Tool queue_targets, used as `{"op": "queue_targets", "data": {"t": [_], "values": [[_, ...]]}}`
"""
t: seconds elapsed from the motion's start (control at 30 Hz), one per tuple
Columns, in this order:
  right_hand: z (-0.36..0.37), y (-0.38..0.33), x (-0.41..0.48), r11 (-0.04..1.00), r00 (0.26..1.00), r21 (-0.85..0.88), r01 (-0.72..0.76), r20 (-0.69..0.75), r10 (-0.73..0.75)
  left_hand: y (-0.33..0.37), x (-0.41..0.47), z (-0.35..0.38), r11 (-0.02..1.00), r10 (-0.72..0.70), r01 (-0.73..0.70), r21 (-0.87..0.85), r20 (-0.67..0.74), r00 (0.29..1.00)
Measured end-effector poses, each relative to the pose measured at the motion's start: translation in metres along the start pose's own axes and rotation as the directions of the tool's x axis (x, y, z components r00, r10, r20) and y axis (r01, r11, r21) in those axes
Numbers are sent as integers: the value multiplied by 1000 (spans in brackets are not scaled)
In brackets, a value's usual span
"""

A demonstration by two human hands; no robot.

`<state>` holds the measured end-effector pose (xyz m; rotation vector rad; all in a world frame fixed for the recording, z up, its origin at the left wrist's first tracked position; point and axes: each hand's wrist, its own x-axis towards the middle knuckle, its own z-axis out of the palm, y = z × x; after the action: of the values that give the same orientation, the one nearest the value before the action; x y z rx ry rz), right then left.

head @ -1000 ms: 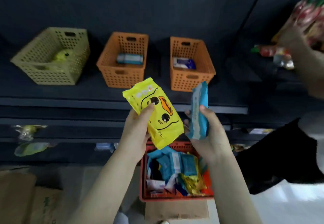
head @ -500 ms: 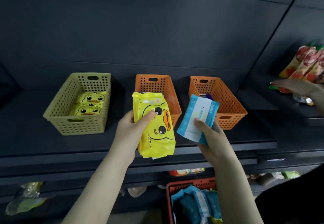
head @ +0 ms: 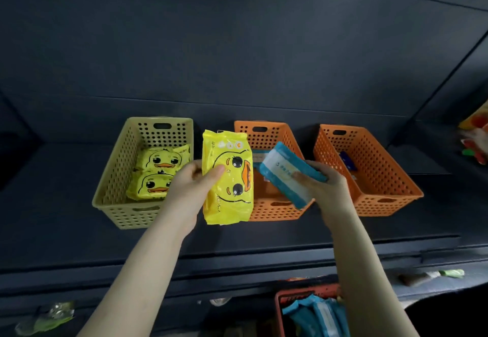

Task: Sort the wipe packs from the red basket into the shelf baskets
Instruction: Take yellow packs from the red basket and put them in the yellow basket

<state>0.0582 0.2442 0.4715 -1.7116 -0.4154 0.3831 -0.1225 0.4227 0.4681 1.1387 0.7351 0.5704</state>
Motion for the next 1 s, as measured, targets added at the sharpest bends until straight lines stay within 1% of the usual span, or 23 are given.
{"op": "queue_targets", "data": {"t": [0.07,0.1,0.2,0.3,0.4,0.47,0.53,0.63,0.73,0.83,0.93,1.0], "values": [[2,3,28,987,996,-158,5,-83,-18,3,16,-3,998,34,-31,51,-58,998],[3,5,42,969,996,-247,6,-82,-27,5,24,-4,995,55,-48,83,-84,995],[12,11,84,888,1000,-459,30,12,-28,6,46,-4,987,82,-61,148,-137,987],[30,18,116,806,991,-589,66,130,13,6,65,1,973,99,-57,225,-177,979],[46,29,142,741,961,-665,97,256,103,5,79,7,955,118,-52,291,-212,970],[55,34,155,670,931,-729,141,328,161,4,87,11,944,124,-49,326,-214,969],[63,38,165,656,904,-741,145,369,218,3,93,13,936,133,-46,349,-232,963],[68,47,172,682,881,-726,84,374,290,2,101,15,934,129,-30,355,-257,958],[72,57,173,669,886,-739,79,360,293,2,106,15,939,115,-21,343,-255,960],[78,61,173,588,894,-799,126,348,281,2,110,15,936,103,-10,352,-245,964],[84,58,167,527,906,-841,120,311,289,3,111,13,930,90,-2,368,-224,970],[84,51,165,427,925,-888,173,295,239,4,112,9,930,93,-10,367,-209,974]]}}
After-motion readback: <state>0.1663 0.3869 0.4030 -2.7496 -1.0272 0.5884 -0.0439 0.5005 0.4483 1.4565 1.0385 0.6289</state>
